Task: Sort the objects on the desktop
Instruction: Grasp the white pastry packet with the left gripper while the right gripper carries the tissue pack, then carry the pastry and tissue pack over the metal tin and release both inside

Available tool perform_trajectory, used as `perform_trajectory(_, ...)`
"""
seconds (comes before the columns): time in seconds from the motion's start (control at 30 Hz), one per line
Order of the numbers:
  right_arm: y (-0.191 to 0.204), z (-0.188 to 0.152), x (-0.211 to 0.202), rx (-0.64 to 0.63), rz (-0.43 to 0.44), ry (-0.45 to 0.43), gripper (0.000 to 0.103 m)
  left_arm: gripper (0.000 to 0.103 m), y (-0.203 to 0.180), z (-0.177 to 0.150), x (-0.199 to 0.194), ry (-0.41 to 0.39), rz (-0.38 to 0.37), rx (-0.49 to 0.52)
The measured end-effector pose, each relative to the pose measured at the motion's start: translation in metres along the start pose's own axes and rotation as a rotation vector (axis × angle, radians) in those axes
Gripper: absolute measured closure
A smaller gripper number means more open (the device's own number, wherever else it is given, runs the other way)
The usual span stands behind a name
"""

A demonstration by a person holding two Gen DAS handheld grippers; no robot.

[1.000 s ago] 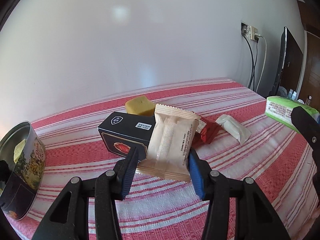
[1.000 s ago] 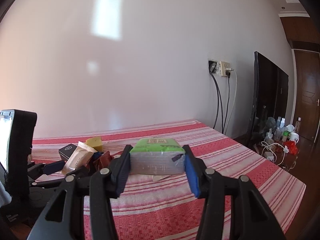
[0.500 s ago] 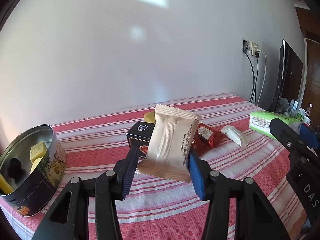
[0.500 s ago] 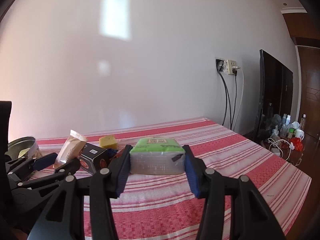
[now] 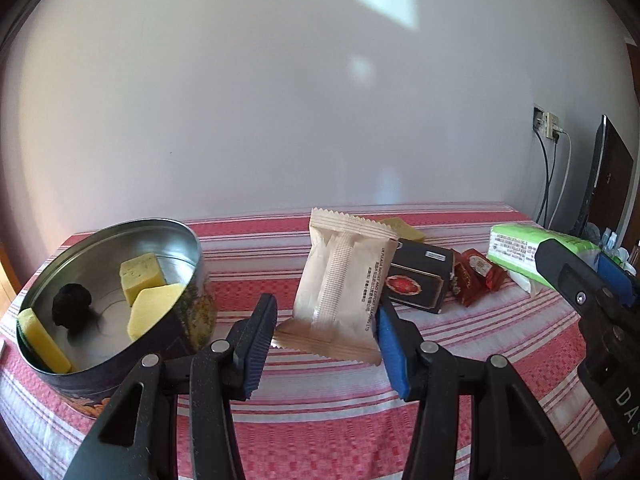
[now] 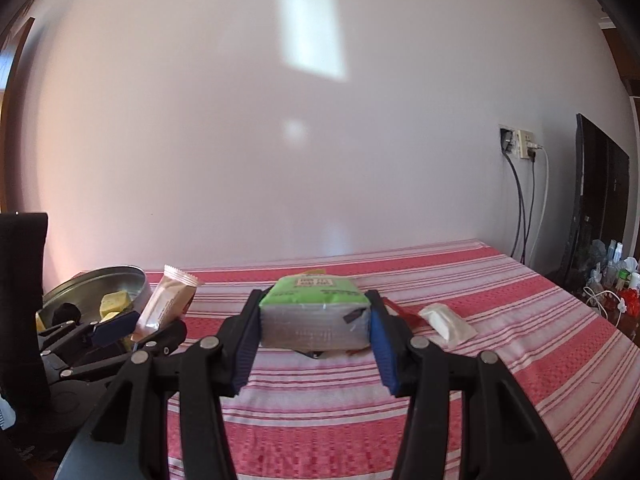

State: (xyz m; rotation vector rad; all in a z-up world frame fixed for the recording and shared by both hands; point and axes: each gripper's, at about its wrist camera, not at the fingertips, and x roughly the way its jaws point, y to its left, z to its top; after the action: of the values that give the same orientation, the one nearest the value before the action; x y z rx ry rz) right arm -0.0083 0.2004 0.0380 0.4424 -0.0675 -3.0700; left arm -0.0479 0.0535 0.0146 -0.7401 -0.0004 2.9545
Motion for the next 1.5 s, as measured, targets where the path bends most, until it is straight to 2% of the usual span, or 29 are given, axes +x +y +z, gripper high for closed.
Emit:
perform_trajectory(0.23,0.056,0.008,0.009,-0.041,0.115,-0.011,0.052,0.051,0.054,0.006,-0.019,-0.035,0.08,-0.061)
perform_trajectory(0.6,0.161,0.022,0.037,-0.095,0.325,-0.008,0.052,0.051,0.157,0.018,-0.039,-0.079,0.259,-0.18)
perform_trajectory(0.8,0.204,0.026,0.062,-0.086,0.398,0.023,0.052,0.051,0.205,0.022,-0.03,-0.055,0.362,-0.214)
perform_trajectory(1.0,0.232,0.024,0.093,-0.077,0.423,0.072,0.052,0.051,0.239,0.022,-0.012,-0.005,0.437,-0.237)
perform_trajectory(1.2,0.254,0.016,0.104,-0.091,0.427,0.109,0.052,0.051,0.25,0.021,0.01,0.034,0.461,-0.236)
perform_trajectory(1.4,0.258,0.008,0.119,-0.096,0.44,0.142,0.051,0.051,0.254,0.02,0.026,0.069,0.447,-0.229)
perform_trajectory(1.47,0.257,0.002,0.124,-0.09,0.431,0.145,0.039,0.046,0.253,0.017,0.034,0.093,0.408,-0.218)
perform_trajectory(1.5,0.254,0.001,0.126,-0.081,0.427,0.142,0.028,0.043,0.252,0.015,0.035,0.102,0.388,-0.225)
